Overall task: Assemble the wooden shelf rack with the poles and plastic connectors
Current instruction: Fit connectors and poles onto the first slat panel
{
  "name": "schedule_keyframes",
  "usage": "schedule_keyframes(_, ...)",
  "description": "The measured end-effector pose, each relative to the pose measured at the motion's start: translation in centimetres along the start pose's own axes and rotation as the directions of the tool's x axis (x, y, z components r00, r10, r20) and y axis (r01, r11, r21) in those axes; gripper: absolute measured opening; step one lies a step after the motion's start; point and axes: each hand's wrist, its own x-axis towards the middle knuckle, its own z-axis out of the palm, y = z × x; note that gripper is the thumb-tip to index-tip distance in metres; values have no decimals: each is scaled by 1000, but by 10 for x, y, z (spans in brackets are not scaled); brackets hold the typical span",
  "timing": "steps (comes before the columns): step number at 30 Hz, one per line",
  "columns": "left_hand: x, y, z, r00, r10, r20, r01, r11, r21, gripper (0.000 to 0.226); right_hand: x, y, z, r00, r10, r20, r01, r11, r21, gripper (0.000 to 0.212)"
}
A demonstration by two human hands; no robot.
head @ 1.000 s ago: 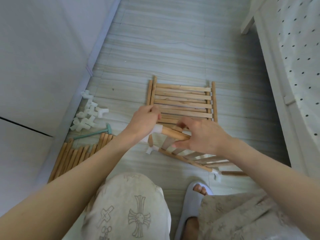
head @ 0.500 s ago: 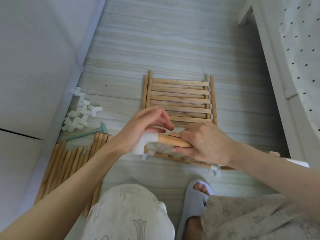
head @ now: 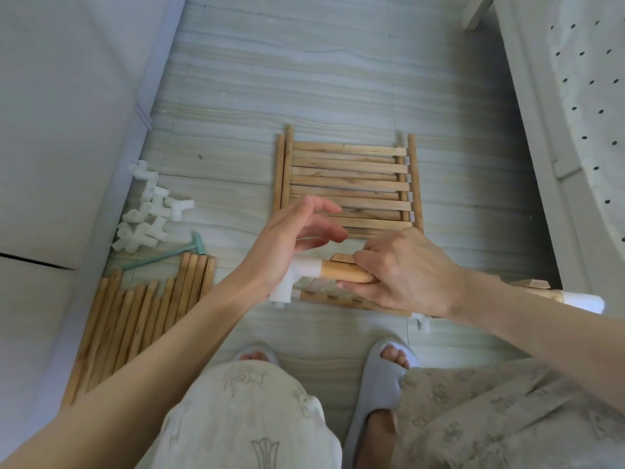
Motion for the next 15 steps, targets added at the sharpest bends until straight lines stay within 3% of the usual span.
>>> schedule_keyframes(3, 2, -2, -10, 997, -19, 69, 27, 993, -113, 44, 6, 3, -4, 999, -25, -42, 25, 1000, -1, 42)
schedule_keyframes(7, 3, -10, -19, 978, -71, 198, 83, 995, -53, 55, 5, 8, -8, 998, -32, -54, 32, 999, 6, 47)
schedule_keyframes(12, 12, -14, -19, 928, -151, 341, 172, 984, -35, 64, -9, 22, -16, 985, 167, 42, -169, 984, 47, 71)
schedule_keyframes(15, 17, -13, -15, 910, -132, 394, 136, 991, 19, 61, -14, 25, -13, 946, 289, 143, -293, 956, 3, 84)
